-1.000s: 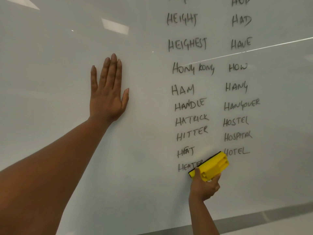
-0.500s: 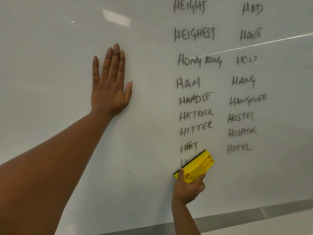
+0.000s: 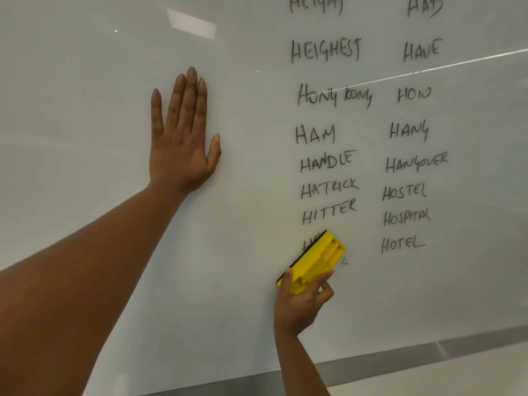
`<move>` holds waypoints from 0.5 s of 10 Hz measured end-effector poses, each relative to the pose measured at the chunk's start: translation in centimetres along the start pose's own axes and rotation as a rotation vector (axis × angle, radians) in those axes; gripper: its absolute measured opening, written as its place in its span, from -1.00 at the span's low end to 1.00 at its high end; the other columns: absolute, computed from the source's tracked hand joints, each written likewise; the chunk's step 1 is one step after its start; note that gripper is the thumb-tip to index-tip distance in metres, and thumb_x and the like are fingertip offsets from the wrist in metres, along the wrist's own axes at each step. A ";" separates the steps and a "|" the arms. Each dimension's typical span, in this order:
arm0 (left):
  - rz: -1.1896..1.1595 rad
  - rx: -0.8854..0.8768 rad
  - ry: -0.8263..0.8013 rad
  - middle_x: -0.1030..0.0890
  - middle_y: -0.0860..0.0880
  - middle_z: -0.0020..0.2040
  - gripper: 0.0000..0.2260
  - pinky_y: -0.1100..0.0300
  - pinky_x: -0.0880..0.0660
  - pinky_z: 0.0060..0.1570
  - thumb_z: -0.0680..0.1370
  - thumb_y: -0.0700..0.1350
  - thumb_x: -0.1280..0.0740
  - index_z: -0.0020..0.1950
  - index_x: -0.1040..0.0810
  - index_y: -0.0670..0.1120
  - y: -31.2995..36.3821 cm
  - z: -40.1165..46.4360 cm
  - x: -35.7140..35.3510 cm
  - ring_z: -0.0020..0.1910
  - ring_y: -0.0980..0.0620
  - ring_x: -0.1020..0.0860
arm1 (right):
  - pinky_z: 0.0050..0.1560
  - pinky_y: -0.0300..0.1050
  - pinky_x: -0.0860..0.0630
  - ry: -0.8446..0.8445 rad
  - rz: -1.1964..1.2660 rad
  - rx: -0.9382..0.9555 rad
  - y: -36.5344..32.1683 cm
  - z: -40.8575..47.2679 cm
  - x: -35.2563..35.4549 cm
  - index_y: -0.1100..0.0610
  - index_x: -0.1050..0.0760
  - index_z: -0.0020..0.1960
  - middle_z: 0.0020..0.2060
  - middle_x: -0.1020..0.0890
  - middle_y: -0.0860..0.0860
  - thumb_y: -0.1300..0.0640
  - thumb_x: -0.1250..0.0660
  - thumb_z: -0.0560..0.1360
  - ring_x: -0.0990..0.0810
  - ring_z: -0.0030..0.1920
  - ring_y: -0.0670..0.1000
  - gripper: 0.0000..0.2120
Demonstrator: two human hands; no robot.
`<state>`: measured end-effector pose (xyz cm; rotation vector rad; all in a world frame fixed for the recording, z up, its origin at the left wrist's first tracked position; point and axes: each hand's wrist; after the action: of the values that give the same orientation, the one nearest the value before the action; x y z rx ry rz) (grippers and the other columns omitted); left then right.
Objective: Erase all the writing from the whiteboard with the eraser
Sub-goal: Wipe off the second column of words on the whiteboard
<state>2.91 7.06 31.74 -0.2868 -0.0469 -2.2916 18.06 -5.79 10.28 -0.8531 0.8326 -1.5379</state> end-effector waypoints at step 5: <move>-0.002 -0.001 -0.009 0.03 -0.20 0.55 -0.41 -0.11 0.18 0.45 0.59 0.03 0.04 0.54 0.09 -0.22 0.0 -0.1 0.1 0.53 -0.10 0.08 | -0.05 0.13 -0.46 -0.017 -0.031 -0.317 1.5 2.3 0.5 0.25 0.03 0.51 0.28 -0.28 0.27 -0.05 -0.32 0.49 -0.47 0.09 0.36 -0.20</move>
<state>2.86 6.96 31.70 -0.2976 -0.0503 -2.2923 20.68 -6.54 10.14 -1.1110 1.0728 -1.4441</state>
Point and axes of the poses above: each hand's wrist, its own z-axis towards the middle knuckle, its own x-axis out of the back of the hand, y = z × x
